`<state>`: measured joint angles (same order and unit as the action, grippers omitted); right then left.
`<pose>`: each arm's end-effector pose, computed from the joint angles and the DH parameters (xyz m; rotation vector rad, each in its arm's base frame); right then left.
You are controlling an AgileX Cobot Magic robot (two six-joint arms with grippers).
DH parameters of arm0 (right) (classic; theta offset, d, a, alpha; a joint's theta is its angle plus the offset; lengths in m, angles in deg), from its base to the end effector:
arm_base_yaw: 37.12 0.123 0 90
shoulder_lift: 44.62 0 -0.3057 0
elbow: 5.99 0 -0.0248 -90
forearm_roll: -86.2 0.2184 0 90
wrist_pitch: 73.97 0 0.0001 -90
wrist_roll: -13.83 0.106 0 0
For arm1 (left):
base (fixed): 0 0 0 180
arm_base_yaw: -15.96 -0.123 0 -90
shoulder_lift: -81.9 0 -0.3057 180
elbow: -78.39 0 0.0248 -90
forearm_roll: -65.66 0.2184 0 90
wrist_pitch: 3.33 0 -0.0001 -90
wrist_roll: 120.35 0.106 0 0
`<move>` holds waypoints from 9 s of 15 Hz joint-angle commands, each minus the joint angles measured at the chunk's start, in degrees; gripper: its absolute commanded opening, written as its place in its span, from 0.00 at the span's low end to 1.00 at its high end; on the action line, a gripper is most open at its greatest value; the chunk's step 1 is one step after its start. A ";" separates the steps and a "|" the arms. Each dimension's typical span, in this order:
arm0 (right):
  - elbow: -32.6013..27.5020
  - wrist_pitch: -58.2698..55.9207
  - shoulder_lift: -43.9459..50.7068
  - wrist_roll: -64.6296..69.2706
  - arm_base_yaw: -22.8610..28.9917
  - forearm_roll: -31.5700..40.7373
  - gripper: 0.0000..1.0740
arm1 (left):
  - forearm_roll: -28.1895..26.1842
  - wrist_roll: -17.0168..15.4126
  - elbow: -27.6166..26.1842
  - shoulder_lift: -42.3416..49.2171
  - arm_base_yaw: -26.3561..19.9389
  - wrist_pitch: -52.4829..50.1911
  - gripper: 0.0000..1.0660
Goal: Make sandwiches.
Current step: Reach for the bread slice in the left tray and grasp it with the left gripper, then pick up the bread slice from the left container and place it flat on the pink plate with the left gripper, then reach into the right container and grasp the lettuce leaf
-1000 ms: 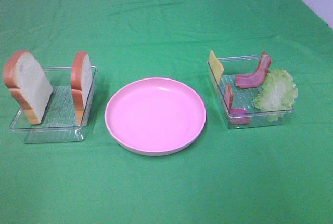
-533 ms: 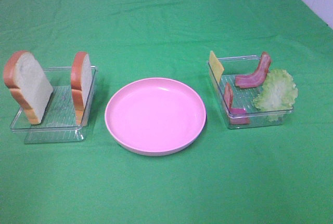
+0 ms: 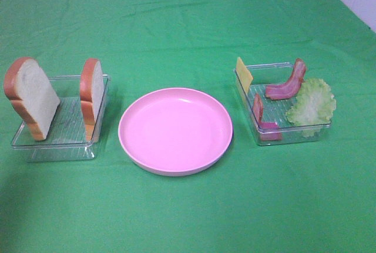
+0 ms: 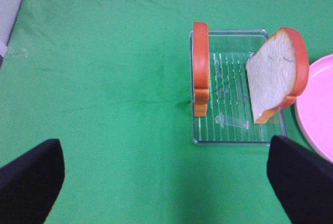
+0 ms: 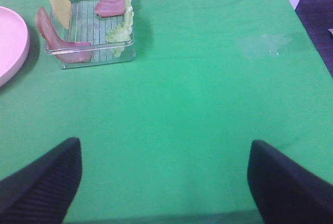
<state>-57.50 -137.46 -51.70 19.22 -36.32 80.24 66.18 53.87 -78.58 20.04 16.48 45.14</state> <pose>-0.0403 -0.0104 0.2397 0.0906 2.1245 -0.0627 0.1481 -0.0006 0.3639 -0.1032 2.3257 -0.0442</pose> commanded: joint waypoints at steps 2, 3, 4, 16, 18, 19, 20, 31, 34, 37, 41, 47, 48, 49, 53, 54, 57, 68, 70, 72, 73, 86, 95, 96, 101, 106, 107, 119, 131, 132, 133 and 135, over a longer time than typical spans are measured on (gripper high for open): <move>-0.17 0.29 1.95 -0.34 -0.11 0.06 0.78 | -7.22 1.95 -13.64 -15.81 0.34 3.84 0.94; -0.17 0.29 1.95 -0.34 -0.11 0.06 0.78 | -7.96 2.06 -17.25 -20.05 1.43 5.33 0.94; -0.17 0.29 1.95 -0.34 -0.11 0.06 0.78 | -7.68 2.01 -20.23 -23.32 2.86 6.42 0.94; -0.17 0.29 1.95 -0.34 -0.11 0.06 0.78 | 2.81 -14.21 -42.86 -59.19 22.06 17.42 0.94; -0.17 0.29 1.95 -0.34 -0.11 0.06 0.78 | 2.75 -14.21 -42.86 -61.25 22.06 16.39 0.94; -0.17 0.29 1.95 -0.34 -0.11 0.06 0.78 | 2.81 -14.21 -42.86 -62.34 22.06 15.58 0.94; -0.17 0.29 1.95 -0.34 -0.11 0.06 0.78 | 2.81 -14.21 -42.86 -63.14 22.06 14.09 0.94; -0.17 0.29 1.95 -0.34 -0.11 0.06 0.78 | 5.73 -20.63 -42.86 -66.12 22.06 16.21 0.40; -0.17 0.29 1.95 -0.34 -0.11 0.06 0.78 | 7.85 -25.21 -42.86 -66.12 22.06 18.79 0.31; -0.17 0.29 1.95 -0.34 -0.11 0.06 0.78 | 7.96 -25.73 -42.86 -66.12 22.06 17.02 0.19; -0.17 0.29 1.95 -0.34 -0.11 0.06 0.78 | 8.14 -25.73 -42.86 -65.72 22.06 17.65 0.18; -0.17 0.29 1.95 -0.34 -0.11 0.06 0.78 | 12.03 -25.55 -42.97 -56.55 22.06 19.88 0.18; -0.17 0.29 1.95 -0.34 -0.11 0.06 0.78 | 11.40 -25.55 -42.97 -52.65 22.06 18.79 0.18; -0.17 0.29 1.95 -0.34 -0.11 0.06 0.78 | 10.77 -25.32 -42.97 -51.97 22.06 18.28 0.18; -0.17 0.29 1.95 -0.34 -0.11 0.06 0.78 | -10.66 -9.63 -42.97 -50.19 22.06 10.94 0.18; -0.17 0.29 1.95 -0.34 -0.11 0.06 0.78 | -17.36 -6.02 -42.91 -51.05 22.06 9.68 0.18; -0.17 0.29 1.95 -0.34 -0.11 0.06 0.78 | -31.97 1.78 -42.91 -54.66 22.06 8.31 0.18; -0.17 0.29 1.95 -0.34 -0.11 0.06 0.78 | -41.60 8.54 -42.86 -72.94 23.09 9.85 0.19; -0.17 0.29 1.95 -0.34 -0.11 0.06 0.78 | -40.11 8.54 -42.86 -73.45 23.09 9.45 0.21; -0.17 0.29 1.95 -0.34 -0.11 0.06 0.78 | -37.99 7.91 -42.86 -73.45 23.09 9.00 0.35; -0.17 0.29 1.95 -0.34 -0.11 0.06 0.78 | -34.66 7.62 -42.86 -73.45 23.03 9.68 0.66; -0.17 0.29 1.95 -0.34 -0.11 0.06 0.78 | 0.52 -4.24 -57.12 -60.96 22.75 27.16 0.84; -0.17 0.29 1.89 -0.34 -0.11 0.06 0.78 | 7.51 -2.23 -12.09 -15.30 5.10 25.73 0.84; -0.17 0.29 1.89 -0.34 -0.11 0.06 0.78 | 7.51 -2.46 -7.85 -9.45 3.90 24.92 0.84; -0.17 0.29 1.89 -0.34 -0.11 0.06 0.78 | 6.99 -5.39 6.93 14.61 3.32 21.20 0.84; -0.17 0.29 1.89 -0.34 -0.11 0.06 0.78 | 6.02 -0.52 22.80 41.48 3.32 9.45 0.84; -0.17 0.29 1.89 -0.34 -0.11 0.06 0.78 | 4.98 1.83 23.49 43.72 3.38 10.14 0.84; -0.17 0.29 1.55 -0.34 -0.11 0.06 0.78 | 1.03 4.18 25.04 45.95 2.86 13.29 0.84; -0.17 0.29 1.49 -0.34 -0.11 0.11 0.78 | 1.03 4.07 25.04 55.75 -2.06 13.24 0.84; -0.17 0.29 1.49 -0.34 -0.11 0.11 0.78 | 1.03 4.07 25.04 55.75 -2.06 13.24 0.84; -0.17 0.29 1.49 -0.34 -0.11 0.11 0.78 | 1.03 4.07 25.04 55.75 -2.06 13.24 0.84; -0.17 0.29 1.49 -0.34 -0.11 0.11 0.78 | 1.03 4.07 25.04 55.75 -2.06 13.24 0.84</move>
<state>-57.50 -137.46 -51.70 19.22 -36.32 80.29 67.03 57.93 -53.59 74.93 14.47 58.55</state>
